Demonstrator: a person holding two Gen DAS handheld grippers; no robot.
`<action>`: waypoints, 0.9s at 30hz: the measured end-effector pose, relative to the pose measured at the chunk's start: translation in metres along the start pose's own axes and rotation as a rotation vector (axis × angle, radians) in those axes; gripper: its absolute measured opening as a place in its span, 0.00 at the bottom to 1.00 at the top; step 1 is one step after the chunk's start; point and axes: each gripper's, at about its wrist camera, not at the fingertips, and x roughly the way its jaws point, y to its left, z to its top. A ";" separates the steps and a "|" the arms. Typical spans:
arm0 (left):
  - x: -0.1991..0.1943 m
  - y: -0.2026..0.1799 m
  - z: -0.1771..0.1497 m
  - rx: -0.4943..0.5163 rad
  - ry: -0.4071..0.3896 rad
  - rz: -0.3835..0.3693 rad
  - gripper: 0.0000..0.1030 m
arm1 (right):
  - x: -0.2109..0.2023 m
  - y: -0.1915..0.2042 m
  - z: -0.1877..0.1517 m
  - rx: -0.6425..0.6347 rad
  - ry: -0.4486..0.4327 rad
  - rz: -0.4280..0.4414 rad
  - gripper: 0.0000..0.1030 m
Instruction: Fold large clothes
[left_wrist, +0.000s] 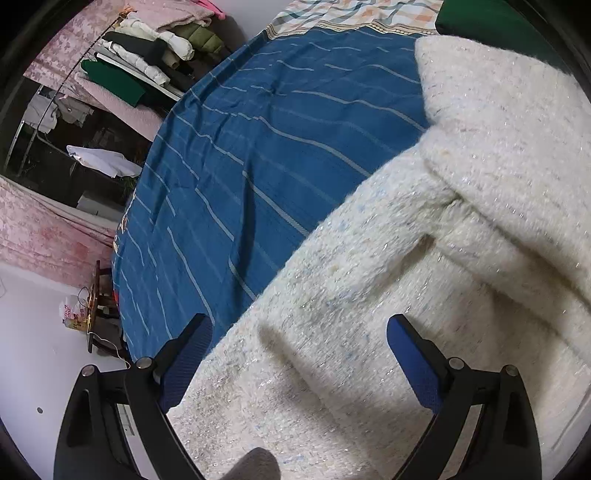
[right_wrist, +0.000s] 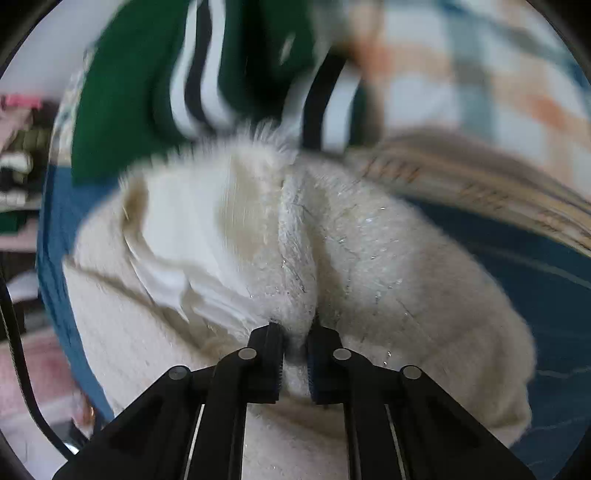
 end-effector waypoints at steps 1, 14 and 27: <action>0.000 0.000 -0.001 0.000 0.002 -0.002 0.95 | -0.011 -0.005 -0.002 0.009 -0.049 -0.013 0.08; -0.060 0.005 -0.034 0.046 -0.029 -0.121 0.95 | -0.122 -0.069 -0.083 0.059 -0.070 -0.003 0.52; -0.029 -0.064 -0.065 0.157 0.015 -0.204 1.00 | -0.044 -0.177 -0.195 0.202 0.136 -0.115 0.11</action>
